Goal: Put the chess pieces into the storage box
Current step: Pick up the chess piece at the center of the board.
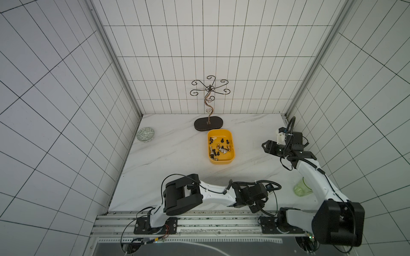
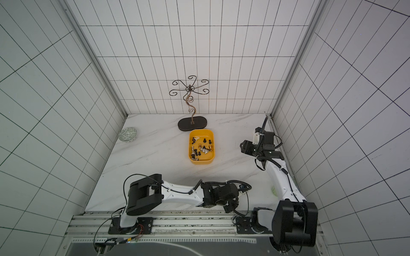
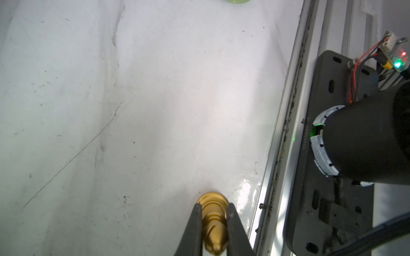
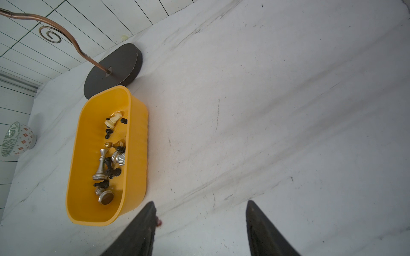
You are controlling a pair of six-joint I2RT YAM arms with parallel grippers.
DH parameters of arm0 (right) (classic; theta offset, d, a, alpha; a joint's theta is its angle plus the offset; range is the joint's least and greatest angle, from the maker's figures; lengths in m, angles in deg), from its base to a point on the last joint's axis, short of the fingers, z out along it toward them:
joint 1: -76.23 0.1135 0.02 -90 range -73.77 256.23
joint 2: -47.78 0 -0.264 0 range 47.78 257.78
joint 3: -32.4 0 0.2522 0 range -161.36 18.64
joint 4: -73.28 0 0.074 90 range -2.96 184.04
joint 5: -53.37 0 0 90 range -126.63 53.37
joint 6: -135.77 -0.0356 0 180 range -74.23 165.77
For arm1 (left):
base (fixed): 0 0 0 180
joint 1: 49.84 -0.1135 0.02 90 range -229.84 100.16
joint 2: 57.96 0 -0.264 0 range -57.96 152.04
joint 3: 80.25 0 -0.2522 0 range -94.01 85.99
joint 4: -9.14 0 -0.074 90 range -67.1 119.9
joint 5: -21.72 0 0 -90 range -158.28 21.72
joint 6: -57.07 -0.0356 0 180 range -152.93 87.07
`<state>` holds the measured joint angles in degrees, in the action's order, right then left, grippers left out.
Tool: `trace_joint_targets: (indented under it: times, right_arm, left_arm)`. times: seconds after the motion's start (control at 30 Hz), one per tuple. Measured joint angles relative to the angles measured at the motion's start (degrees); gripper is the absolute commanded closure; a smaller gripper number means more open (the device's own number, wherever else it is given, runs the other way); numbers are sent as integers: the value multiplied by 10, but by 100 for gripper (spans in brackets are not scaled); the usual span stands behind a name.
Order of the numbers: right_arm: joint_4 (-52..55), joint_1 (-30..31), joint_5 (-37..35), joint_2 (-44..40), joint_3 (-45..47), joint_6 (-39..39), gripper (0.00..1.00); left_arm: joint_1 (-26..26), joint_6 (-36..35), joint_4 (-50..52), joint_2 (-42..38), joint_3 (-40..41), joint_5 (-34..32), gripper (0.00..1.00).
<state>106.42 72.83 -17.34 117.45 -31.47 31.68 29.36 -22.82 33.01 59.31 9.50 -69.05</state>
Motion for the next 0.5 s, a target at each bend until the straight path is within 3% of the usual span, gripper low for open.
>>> trace_joint_targets:
  times: [0.27,0.5]
  right_arm:
    - [-1,0,3,-2,7,0,37]
    - [3,0,7,-13,18,0,38]
  left_arm:
    - [-18,4,0,-104,24,-14,91]
    - [-139,5,-11,-236,56,-9,90]
